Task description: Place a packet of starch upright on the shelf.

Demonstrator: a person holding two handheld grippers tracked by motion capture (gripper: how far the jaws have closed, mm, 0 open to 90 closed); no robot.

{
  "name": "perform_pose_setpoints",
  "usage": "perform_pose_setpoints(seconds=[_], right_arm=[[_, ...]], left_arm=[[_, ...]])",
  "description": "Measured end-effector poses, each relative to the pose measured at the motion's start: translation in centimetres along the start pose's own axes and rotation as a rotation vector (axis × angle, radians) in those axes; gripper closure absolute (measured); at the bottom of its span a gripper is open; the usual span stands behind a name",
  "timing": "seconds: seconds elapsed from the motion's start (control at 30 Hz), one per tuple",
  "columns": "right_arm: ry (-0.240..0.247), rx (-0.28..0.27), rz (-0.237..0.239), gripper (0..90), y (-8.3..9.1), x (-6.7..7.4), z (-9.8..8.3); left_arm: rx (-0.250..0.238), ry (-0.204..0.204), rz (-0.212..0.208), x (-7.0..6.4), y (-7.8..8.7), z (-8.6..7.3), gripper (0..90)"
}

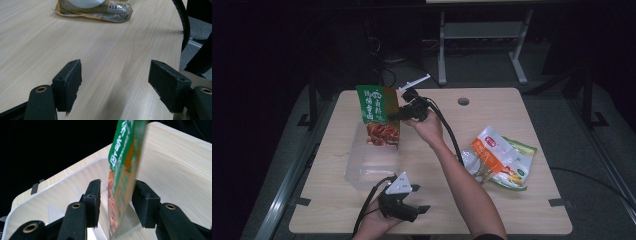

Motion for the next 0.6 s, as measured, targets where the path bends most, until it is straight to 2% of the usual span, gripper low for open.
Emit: perform_pose_setpoints(seconds=[0.33, 0.5, 0.6], right_arm=[[-0.018, -0.004, -0.02, 53.6, 3.3, -0.6, -1.7], [-0.009, -0.001, -0.018, 51.9, 4.5, -0.5, -2.5], [-0.001, 0.005, -0.032, 51.2, 5.3, -0.4, -2.9]], left_arm=[[0.011, -0.002, -0.004, -0.1, -0.3, -0.1, 26.3], [0.019, -0.012, -0.006, -0.2, -0.4, -0.2, 26.2], [0.02, -0.016, -0.008, -0.3, -0.4, -0.2, 26.2]])
Point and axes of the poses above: each handheld gripper's, and its own axes: y roughly backward along the jaws, z roughly out of its top, x roughly to its left, the point moved 10 cm from there along -y, roughly forward along the jaws, and after that the axes turned 3 degrees about x, right-handed, at the moved point
